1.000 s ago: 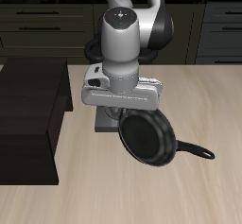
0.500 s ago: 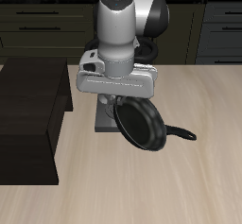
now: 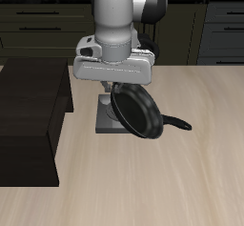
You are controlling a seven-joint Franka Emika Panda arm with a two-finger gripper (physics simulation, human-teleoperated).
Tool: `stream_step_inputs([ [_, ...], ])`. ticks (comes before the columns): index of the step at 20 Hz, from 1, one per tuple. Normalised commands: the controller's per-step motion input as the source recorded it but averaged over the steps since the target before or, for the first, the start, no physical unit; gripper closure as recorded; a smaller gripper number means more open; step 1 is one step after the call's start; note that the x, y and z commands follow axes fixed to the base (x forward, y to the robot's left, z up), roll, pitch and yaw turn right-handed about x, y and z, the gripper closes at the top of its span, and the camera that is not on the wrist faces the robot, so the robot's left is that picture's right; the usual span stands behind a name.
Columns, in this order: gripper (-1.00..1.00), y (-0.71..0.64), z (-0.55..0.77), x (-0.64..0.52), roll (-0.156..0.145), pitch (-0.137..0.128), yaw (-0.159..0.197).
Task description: Place the frypan on the flat stove and turn on the stove
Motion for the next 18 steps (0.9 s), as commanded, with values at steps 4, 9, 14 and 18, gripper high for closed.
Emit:
stream_step_inputs([
  [4, 1.0, -0.07, 0.13, -0.12, 0.002, -0.007, 0.015],
  [9, 1.0, -0.12, 0.09, -0.15, -0.008, 0.009, 0.014],
  [14, 1.0, -0.09, 0.06, -0.15, 0.009, 0.004, -0.006],
  [18, 1.0, -0.11, 0.12, -0.21, 0.024, -0.005, 0.015],
])
